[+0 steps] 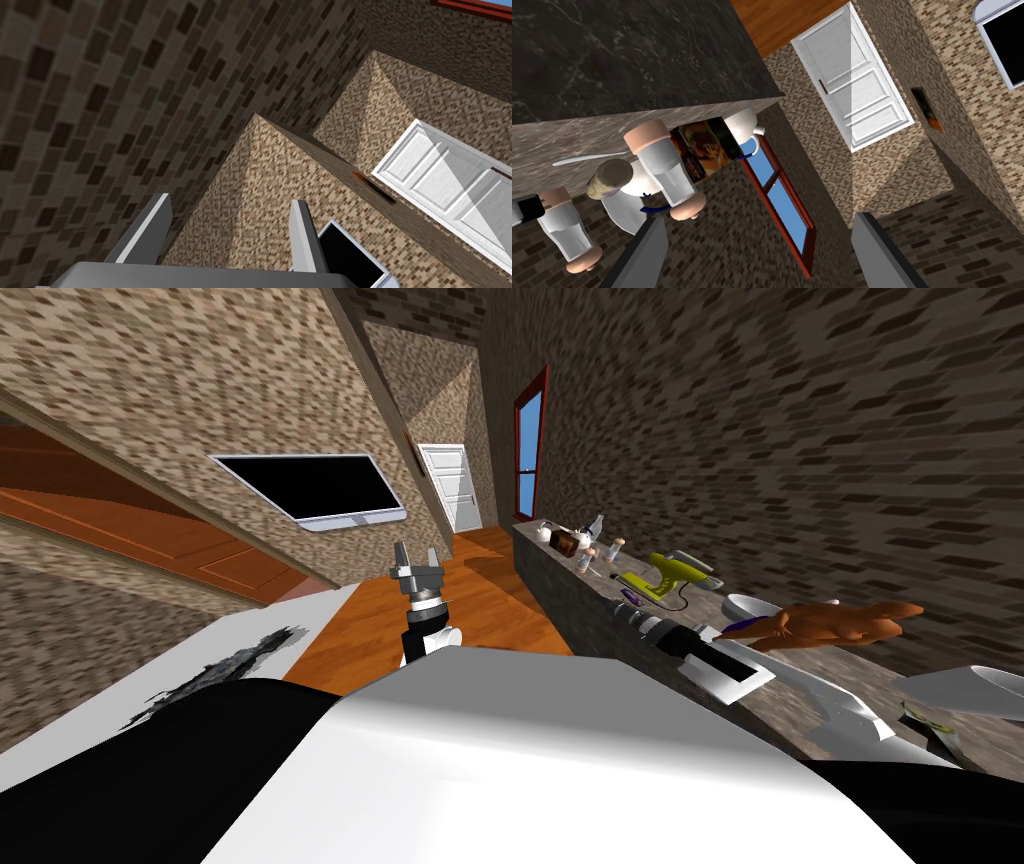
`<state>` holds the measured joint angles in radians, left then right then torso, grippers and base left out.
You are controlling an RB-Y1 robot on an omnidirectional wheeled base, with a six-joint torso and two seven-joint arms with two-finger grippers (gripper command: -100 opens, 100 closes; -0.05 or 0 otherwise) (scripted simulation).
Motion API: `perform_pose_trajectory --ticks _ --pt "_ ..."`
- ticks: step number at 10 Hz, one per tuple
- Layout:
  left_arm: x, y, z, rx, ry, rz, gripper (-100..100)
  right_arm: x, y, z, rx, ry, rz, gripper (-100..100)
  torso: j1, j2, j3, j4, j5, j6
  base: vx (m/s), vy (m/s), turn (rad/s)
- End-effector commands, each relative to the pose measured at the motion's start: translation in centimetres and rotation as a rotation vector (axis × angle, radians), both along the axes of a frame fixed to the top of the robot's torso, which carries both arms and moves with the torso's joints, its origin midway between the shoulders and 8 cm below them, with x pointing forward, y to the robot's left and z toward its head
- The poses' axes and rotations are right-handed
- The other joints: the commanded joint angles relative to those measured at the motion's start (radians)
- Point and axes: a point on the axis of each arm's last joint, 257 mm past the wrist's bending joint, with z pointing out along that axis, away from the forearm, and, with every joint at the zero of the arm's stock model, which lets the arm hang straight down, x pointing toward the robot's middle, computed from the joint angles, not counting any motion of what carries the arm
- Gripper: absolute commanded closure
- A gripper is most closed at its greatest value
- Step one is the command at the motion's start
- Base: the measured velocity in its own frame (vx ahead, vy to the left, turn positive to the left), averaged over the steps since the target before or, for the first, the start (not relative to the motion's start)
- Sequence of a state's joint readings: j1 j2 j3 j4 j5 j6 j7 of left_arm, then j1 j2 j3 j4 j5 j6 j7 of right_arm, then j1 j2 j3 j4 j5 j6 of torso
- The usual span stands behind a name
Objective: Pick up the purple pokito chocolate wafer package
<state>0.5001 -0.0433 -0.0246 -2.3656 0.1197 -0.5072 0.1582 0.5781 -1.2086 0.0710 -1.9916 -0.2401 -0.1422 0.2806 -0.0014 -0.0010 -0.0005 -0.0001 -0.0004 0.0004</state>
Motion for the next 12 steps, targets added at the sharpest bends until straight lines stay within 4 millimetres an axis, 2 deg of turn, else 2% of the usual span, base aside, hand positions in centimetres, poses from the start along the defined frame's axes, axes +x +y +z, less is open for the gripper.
perform_pose_trajectory --ticks 1,2,3,4,5,6,7,8,9,10,12 --pt "0.0 0.0 0.0 0.000 0.000 0.000 0 -0.5 -1.8 -1.5 -0.056 0.057 -0.018 -100 0.000 0.000 0.000 0.000 0.000 0.000 0.012 -0.025 0.199" --pt "0.0 0.0 0.0 0.000 0.000 0.000 0 -0.4 -2.0 -1.3 -0.082 0.062 -0.002 -100 -0.001 0.000 0.000 0.000 0.000 -0.001 0.009 -0.030 0.086" --pt "0.0 0.0 0.0 0.000 0.000 0.000 0 -1.1 -3.6 -2.6 -0.122 0.110 -0.023 -100 -0.001 0.000 0.000 0.000 0.000 0.000 0.009 -0.028 0.181" --pt "0.0 0.0 0.0 0.000 0.000 0.000 0 -1.0 -3.7 -2.4 -0.143 0.114 -0.011 -100 -0.001 0.000 0.000 0.000 0.000 -0.001 0.011 -0.033 0.091" --pt "0.0 0.0 0.0 0.000 0.000 0.000 0 -1.7 -5.3 -3.7 -0.184 0.164 -0.030 -100 -0.001 0.000 0.000 0.000 0.000 0.000 0.013 -0.038 0.180" --pt "0.0 0.0 0.0 0.000 0.000 0.000 0 -1.6 -5.5 -3.5 -0.202 0.166 -0.020 -100 -0.001 0.000 0.000 0.000 0.000 0.000 0.010 -0.034 0.094" --pt "0.0 0.0 0.0 0.000 0.000 0.000 0 -2.4 -7.1 -4.6 -0.243 0.216 -0.039 -100 -0.001 0.000 0.000 0.000 0.000 0.000 0.008 -0.041 0.216" --pt "0.0 0.0 0.0 0.000 0.000 0.000 0 -2.3 -7.2 -4.4 -0.259 0.219 -0.030 -100 -0.001 0.000 0.000 0.000 0.000 -0.001 0.013 -0.043 0.095" --pt "0.0 0.0 0.0 0.000 0.000 0.000 0 -3.2 -8.9 -5.4 -0.306 0.270 -0.044 -100 -0.002 -0.001 0.000 0.000 -0.001 0.000 0.017 -0.048 0.204" --pt "0.0 0.0 0.0 0.000 0.000 0.000 0 -3.2 -9.0 -5.3 -0.313 0.271 -0.040 -100 -0.002 -0.001 -0.001 0.000 -0.001 -0.001 0.017 -0.052 0.094" --pt "0.0 0.0 0.0 0.000 0.000 0.000 0 -5.2 -12.3 -7.0 -0.406 0.373 -0.065 -100 -0.003 -0.001 -0.001 0.000 -0.001 0.000 0.013 -0.075 0.238"
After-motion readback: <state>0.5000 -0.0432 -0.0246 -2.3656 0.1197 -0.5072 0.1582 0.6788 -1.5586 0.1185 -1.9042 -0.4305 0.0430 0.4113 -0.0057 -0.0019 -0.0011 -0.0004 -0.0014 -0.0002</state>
